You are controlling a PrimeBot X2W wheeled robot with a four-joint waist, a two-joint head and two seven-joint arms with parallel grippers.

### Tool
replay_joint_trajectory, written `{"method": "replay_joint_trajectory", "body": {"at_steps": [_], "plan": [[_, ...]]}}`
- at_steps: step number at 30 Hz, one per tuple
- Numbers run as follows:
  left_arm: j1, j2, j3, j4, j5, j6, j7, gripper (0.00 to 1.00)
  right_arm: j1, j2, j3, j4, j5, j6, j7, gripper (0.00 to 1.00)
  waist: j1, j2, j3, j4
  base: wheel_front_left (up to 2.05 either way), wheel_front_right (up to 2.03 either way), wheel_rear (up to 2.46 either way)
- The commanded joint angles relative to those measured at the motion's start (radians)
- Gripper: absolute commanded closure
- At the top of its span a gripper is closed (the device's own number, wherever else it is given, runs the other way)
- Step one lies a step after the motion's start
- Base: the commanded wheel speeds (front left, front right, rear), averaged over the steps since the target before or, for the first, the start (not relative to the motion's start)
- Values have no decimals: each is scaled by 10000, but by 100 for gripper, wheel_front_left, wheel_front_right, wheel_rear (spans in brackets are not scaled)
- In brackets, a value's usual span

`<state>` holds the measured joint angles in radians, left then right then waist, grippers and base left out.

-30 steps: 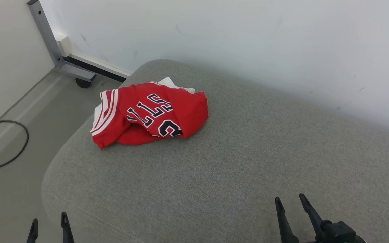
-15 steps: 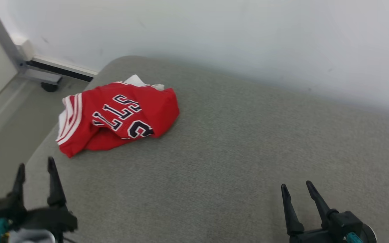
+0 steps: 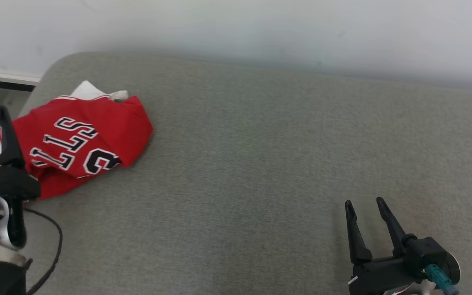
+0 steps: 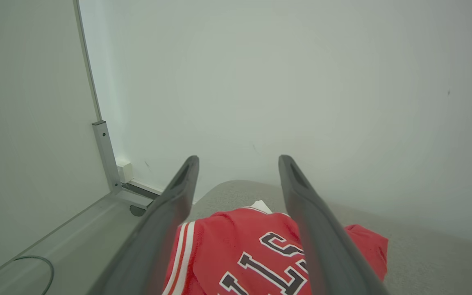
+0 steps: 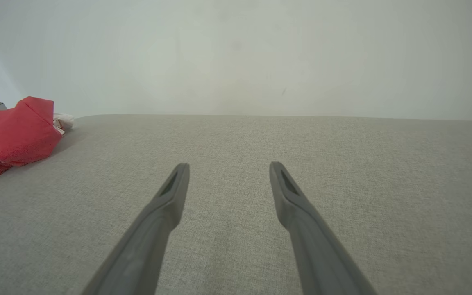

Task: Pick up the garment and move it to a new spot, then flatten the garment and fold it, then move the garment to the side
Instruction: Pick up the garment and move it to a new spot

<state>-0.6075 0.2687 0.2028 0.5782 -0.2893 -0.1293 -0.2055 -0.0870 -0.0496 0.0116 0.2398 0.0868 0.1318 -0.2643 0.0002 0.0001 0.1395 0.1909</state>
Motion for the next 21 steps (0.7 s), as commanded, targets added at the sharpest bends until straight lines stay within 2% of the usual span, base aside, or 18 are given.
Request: {"method": "replay_joint_trajectory", "body": {"at_steps": [1,6,17,21], "plan": [[-343,188,-258,266,-206,-12,250,0,-179,-13,0,-38,99,-21,-19,0,-2,-1,705,-782,0,0,0],[-1020,589,-731,1248,-1102,-4,1187,0,-365,-13,-29,-60,135,-21,-18,0,-2,-1,975,-1150,0,0,0],[-1590,1390,-1196,3564,-1446,44,2946,0,-528,-8,26,-44,207,-21,-18,0,-2,-1,1104,-1698,0,0,0],[-1721,1455,-1243,4179,-1569,50,3528,0,-551,-8,58,-33,227,-21,-18,0,-2,-1,1123,-1849,0,0,0]]}}
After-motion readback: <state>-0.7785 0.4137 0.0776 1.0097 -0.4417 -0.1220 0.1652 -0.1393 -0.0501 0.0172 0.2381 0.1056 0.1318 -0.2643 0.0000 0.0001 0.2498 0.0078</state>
